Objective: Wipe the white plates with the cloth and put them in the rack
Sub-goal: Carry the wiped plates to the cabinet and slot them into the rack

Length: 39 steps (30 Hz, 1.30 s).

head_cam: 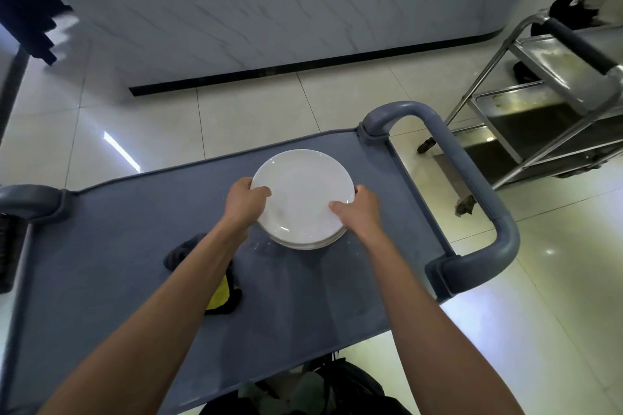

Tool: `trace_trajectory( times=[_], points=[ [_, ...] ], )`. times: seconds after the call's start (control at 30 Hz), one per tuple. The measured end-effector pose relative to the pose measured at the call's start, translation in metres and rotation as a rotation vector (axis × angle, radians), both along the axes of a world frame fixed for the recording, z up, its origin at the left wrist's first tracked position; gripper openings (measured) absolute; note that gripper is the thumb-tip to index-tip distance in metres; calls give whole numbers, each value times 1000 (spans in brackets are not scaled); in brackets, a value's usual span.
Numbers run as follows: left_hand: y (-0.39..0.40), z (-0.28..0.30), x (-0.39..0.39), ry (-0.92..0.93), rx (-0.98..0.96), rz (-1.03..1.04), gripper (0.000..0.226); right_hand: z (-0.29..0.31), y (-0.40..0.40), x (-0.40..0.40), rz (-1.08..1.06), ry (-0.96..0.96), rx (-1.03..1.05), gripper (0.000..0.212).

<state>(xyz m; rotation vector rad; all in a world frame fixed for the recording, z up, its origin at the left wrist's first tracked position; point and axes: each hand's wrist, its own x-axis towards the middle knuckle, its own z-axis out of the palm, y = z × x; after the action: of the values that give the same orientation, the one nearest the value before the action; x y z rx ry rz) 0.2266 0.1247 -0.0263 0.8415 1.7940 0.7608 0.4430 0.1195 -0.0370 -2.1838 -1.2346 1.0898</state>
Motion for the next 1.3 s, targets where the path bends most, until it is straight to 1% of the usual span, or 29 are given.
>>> trace_trajectory(
  times=[0.07, 0.2, 0.3, 0.4, 0.53, 0.63, 0.8, 0.9, 0.97, 1.07, 1.2, 1.3],
  points=[
    [0, -1, -1, 8, -2, 3, 22, -3, 2, 3, -23, 39, 0, 67],
    [0, -1, -2, -1, -25, 16, 33, 1, 2, 8, -74, 133, -16, 55],
    [1, -1, -1, -3, -49, 35, 32, 2, 1, 10, -108, 198, -32, 50],
    [-1, 0, -1, -43, -73, 50, 36, 4, -2, 11, -145, 280, -75, 43],
    [-3, 2, -5, -75, -88, 36, 38, 9, -3, 12, -160, 353, -46, 37],
    [-5, 6, -6, -85, -76, 30, 39, 15, 1, 11, -147, 371, 0, 44],
    [-11, 10, 4, -35, 34, -37, 43, 25, 1, 3, -50, 262, 88, 42],
    [-15, 16, 11, -3, 95, -105, 51, 27, 2, 3, -26, 245, 85, 48],
    [-17, 20, 16, 4, 103, -136, 55, 29, 2, 5, -11, 245, 82, 51],
    [-16, 27, 22, -12, 80, -121, 54, 33, 0, 11, 6, 256, 84, 54],
    [-11, 33, 32, -13, 80, -126, 61, 35, -8, 22, -21, 286, 143, 70],
    [-10, 39, 43, -10, 119, -149, 61, 38, -12, 32, -27, 281, 207, 72]
  ],
)
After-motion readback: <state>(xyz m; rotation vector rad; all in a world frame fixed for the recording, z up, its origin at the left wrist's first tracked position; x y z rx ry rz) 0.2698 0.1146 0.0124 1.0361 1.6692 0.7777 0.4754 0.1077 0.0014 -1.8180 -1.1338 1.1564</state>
